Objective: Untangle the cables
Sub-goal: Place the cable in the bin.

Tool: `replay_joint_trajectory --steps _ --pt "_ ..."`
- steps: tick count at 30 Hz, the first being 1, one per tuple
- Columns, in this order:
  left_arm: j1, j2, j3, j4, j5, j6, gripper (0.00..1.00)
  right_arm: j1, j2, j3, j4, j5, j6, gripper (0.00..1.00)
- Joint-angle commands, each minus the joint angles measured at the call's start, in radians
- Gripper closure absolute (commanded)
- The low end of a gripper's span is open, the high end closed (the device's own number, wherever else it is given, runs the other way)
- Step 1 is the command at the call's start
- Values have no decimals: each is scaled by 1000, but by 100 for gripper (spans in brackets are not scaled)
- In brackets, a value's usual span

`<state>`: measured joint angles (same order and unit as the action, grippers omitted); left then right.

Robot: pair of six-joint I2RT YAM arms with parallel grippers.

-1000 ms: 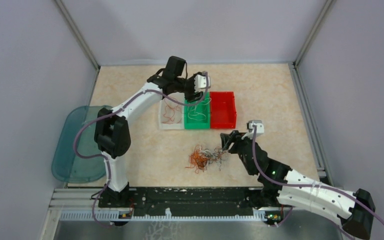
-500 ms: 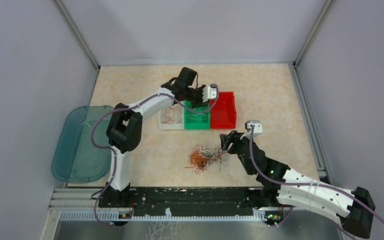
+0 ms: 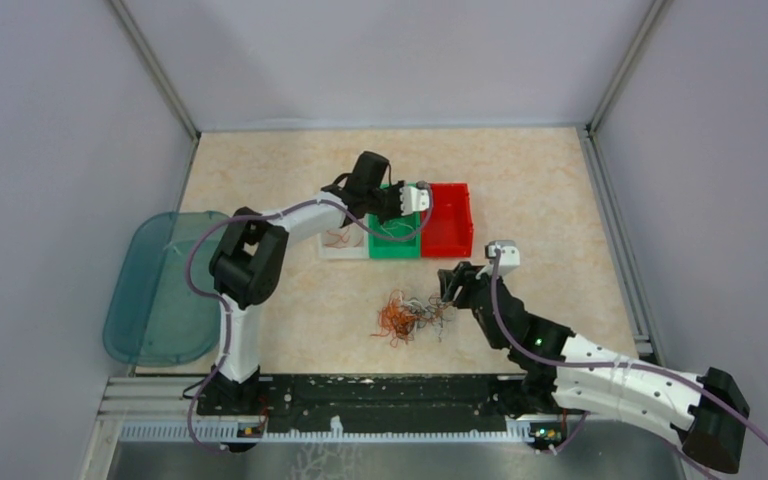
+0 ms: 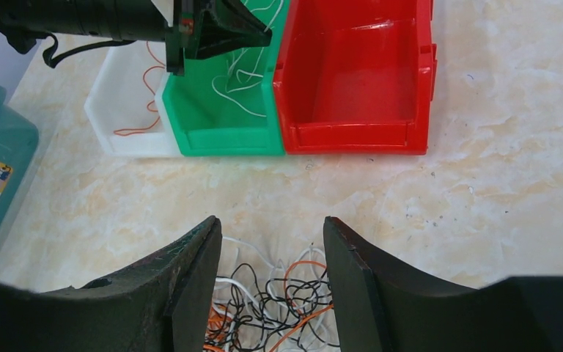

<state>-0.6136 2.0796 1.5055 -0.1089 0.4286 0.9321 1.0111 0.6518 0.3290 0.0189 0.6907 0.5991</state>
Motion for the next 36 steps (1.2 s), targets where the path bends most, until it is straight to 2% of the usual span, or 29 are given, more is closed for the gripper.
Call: replay_joint_trajectory --steps 1,8,12,13,14,16,21,25,32,36 --pt "2 -44 -48 60 -59 1 100 -14 14 44 65 -5 5 46" --pt "-1 -25 -35 -39 -29 6 98 -14 25 36 82 -12 5 46" --pt "-4 -23 20 -145 -12 27 90 -13 16 36 69 -14 6 46" --pt "-2 -37 34 -159 11 30 79 -14 11 36 64 -14 6 46" --pt "1 -57 44 -170 39 22 63 -14 6 34 61 -13 6 46" --pt "4 -95 77 -219 94 27 43 -18 -4 30 58 -17 6 46" --pt "5 -190 181 -406 205 -12 15 -27 -11 41 37 -48 10 46" --pt "2 -304 155 -428 252 -126 2 -49 37 85 -42 -77 39 44" --pt "-10 -453 59 -548 217 -263 0 -63 106 135 -220 -97 140 40" --pt "-9 -507 -8 -625 122 -238 0 -67 146 130 -279 -113 176 39"
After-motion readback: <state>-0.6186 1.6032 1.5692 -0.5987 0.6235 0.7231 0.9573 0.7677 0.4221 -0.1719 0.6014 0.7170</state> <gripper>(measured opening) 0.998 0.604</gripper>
